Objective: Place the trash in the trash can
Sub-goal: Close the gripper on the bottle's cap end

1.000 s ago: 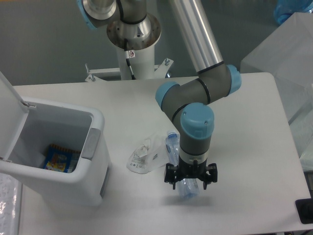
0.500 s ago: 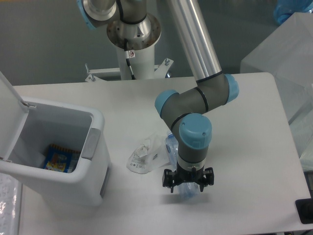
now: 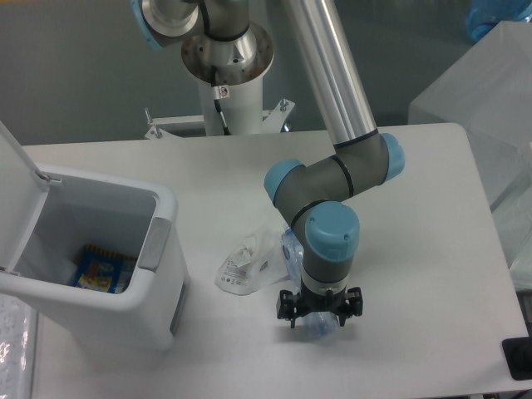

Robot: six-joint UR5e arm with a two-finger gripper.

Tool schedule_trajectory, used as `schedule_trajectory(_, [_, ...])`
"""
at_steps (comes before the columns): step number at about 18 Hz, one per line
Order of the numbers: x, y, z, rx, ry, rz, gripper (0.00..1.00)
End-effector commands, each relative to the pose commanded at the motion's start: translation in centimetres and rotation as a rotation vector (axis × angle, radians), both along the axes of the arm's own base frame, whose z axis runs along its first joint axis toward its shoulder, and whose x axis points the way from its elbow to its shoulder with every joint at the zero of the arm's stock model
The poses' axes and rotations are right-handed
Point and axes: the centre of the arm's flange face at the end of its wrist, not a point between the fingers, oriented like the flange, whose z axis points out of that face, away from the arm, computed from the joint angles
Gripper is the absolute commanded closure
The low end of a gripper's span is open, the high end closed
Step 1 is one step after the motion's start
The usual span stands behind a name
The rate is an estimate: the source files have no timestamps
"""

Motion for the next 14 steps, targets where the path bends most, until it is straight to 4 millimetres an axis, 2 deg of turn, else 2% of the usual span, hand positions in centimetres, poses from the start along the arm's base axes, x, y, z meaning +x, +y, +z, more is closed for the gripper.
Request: schedule_trajectory(14, [0.02, 0.14, 0.24, 0.004, 0.002, 0.0, 0.3])
